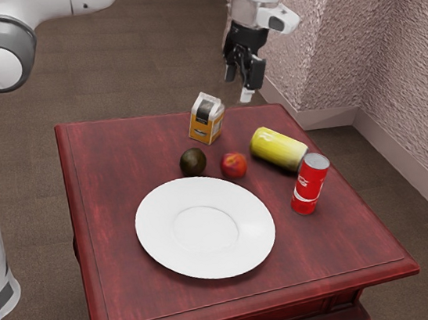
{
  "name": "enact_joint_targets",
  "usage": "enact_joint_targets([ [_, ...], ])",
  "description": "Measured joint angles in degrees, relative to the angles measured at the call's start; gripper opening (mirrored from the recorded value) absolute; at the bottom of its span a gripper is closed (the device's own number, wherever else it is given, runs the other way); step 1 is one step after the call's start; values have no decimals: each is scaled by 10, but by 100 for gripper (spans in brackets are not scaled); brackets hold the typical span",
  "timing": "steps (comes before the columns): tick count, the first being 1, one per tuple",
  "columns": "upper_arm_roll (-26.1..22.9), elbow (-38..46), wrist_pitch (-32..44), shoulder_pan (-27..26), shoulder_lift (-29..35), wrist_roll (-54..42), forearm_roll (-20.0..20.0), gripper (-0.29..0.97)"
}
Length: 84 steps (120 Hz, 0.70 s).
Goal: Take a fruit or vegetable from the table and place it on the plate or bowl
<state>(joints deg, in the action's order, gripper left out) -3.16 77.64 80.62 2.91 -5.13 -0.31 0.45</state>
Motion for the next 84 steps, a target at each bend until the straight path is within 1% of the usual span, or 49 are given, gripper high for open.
enact_joint_targets([
  [16,0,0,48,0,0,-1,0,68],
  [37,0,0,78,1,0,-1,0,68],
  [56,-6,-5,86,-4,-1,-1,0,68],
  [70,-3,-4,78,-13,-13,-1,-1,68],
  [84,0,-4,74,15,-31,-1,-2,68],
])
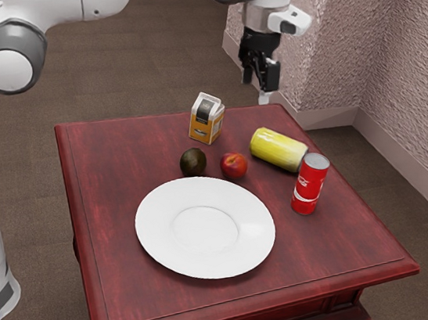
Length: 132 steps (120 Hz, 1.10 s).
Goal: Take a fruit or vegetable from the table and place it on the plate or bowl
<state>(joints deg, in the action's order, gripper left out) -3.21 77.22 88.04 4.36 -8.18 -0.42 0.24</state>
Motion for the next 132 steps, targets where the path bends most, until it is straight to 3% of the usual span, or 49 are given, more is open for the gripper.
enact_joint_targets([
  [33,1,-1,2,39,-32,2,-1,68],
  [64,-1,4,6,38,-38,7,-1,68],
  [99,0,220,100,39,48,11,14,68],
  [132,-5,244,170,34,38,16,29,68],
])
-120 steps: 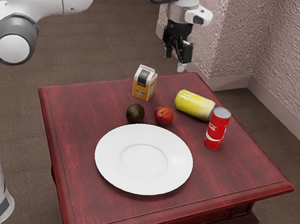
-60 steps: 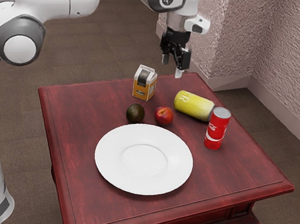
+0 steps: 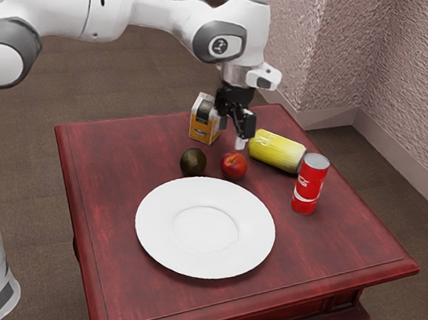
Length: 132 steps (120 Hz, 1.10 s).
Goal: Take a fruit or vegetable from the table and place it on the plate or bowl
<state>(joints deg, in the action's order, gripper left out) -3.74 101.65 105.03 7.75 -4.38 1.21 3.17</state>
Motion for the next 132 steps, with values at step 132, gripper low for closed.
enact_joint_targets([
  [132,0,50,81,-2,-40,5,0,68],
])
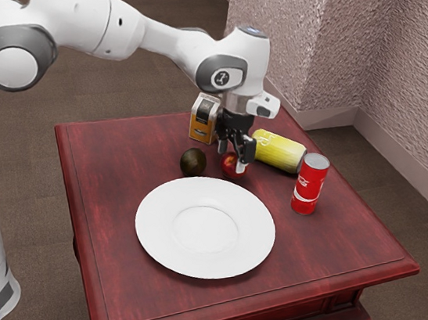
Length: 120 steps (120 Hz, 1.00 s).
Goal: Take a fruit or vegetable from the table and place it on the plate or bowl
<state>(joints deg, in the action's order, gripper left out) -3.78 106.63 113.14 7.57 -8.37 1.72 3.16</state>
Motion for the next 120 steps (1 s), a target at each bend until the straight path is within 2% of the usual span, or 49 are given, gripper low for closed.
enact_joint_targets([
  [38,0,-1,22,0,-26,-1,0,67],
  [46,0,-1,26,0,-30,0,0,61],
  [60,0,-1,33,0,-32,0,0,41],
  [72,0,-1,36,0,-28,1,-2,38],
  [97,-15,25,14,3,63,1,-3,37],
  [113,-76,67,3,43,110,-2,-2,37],
  [120,-99,83,0,41,124,-3,-1,37],
])
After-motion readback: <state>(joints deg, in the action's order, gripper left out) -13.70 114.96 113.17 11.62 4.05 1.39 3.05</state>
